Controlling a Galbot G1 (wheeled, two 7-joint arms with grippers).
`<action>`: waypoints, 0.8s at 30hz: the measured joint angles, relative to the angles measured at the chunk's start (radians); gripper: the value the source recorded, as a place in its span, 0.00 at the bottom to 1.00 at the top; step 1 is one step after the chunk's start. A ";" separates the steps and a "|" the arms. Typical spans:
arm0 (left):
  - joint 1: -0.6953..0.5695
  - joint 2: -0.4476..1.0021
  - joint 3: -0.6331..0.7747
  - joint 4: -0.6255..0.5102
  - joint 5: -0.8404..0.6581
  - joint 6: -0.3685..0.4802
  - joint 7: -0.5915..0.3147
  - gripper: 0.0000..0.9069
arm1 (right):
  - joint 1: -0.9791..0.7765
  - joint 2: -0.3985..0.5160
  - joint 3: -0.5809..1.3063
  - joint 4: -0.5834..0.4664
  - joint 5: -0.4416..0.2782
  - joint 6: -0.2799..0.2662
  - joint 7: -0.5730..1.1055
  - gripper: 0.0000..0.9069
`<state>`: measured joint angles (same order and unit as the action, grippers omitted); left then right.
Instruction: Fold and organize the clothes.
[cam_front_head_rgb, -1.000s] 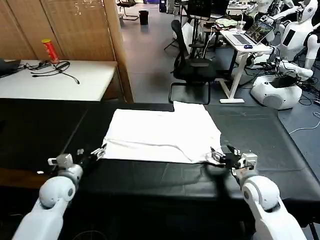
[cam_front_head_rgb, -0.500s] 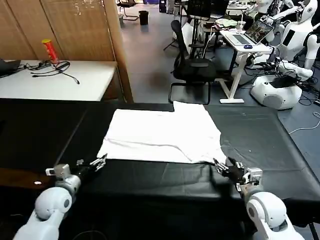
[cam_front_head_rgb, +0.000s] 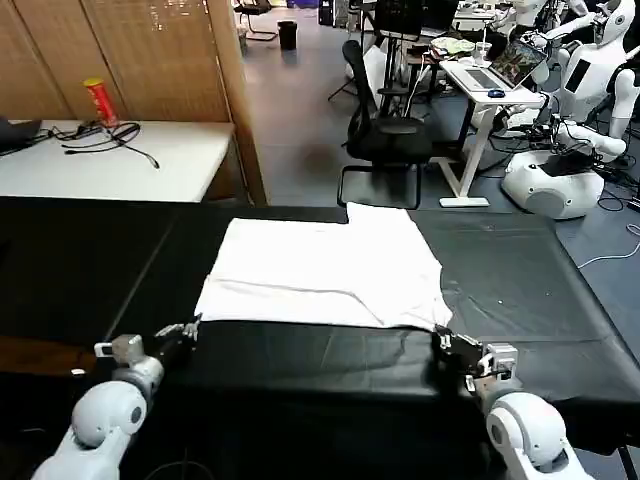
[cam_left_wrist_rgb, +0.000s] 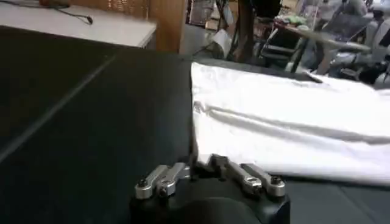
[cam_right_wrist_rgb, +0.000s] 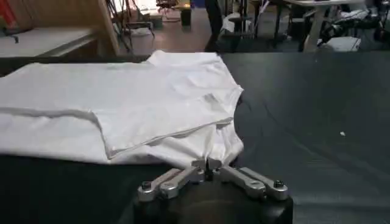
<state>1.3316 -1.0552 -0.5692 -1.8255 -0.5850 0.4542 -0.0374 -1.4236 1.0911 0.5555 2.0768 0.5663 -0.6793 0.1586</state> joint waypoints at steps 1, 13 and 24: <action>0.011 0.005 -0.004 -0.010 0.010 0.006 -0.005 0.00 | -0.009 -0.006 0.003 0.013 0.007 -0.011 0.008 0.00; 0.229 0.026 -0.078 -0.242 0.043 0.075 -0.073 0.00 | -0.151 -0.040 0.050 0.154 0.016 -0.051 0.044 0.00; 0.404 0.025 -0.135 -0.369 0.054 0.078 -0.073 0.66 | -0.232 -0.012 0.053 0.211 0.004 -0.057 0.050 0.05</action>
<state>1.7352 -1.0301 -0.7047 -2.1944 -0.5308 0.5321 -0.1101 -1.6554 1.0795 0.6084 2.2879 0.5705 -0.7366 0.2091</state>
